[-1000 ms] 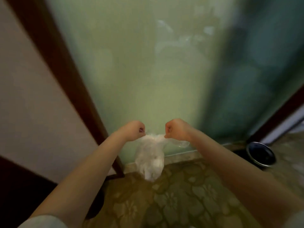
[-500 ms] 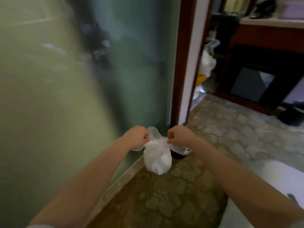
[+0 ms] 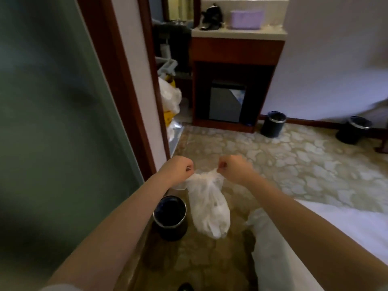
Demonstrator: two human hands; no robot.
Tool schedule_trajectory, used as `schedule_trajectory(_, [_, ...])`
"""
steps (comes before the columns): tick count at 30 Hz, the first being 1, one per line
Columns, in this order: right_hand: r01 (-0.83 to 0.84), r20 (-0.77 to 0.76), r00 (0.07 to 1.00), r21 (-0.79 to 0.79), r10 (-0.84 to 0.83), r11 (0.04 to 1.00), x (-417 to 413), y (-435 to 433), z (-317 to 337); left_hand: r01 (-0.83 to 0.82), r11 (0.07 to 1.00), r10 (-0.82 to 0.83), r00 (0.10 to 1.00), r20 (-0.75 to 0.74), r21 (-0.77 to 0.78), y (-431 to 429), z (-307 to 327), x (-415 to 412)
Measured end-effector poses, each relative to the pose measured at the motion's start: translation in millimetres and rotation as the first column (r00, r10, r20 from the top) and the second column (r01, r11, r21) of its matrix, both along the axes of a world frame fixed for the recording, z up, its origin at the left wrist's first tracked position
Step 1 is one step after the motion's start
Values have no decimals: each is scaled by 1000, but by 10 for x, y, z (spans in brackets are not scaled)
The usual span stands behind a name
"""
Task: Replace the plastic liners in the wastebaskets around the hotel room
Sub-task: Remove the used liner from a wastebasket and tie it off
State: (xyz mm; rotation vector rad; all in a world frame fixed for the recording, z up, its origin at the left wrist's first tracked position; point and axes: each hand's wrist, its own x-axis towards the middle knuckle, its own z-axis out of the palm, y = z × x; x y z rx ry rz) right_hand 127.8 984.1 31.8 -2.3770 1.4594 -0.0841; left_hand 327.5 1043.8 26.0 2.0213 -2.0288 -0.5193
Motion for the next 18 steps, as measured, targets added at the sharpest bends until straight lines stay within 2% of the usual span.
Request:
schedule_trajectory(3, [77,-7,997,-52,-77,996,29,-582,91,63,998,-63,996,-61,-6,-766,-17,127])
schedule_trajectory(6, [155,53,987,-113,-150,982,55,-1113,192,64,991,-76,991,-106,-119,-1450,16,139])
schedule_trajectory(10, [203,72,978,-157,-194,966,80,-1874,247,96,973,-117,989,-94,-210,-2328,42,83])
schedule_trajectory(18, [283,202,949,-196,-243,939,3,-3723,210,-12,953,-28,991,-128,-303,-4227,35,-75])
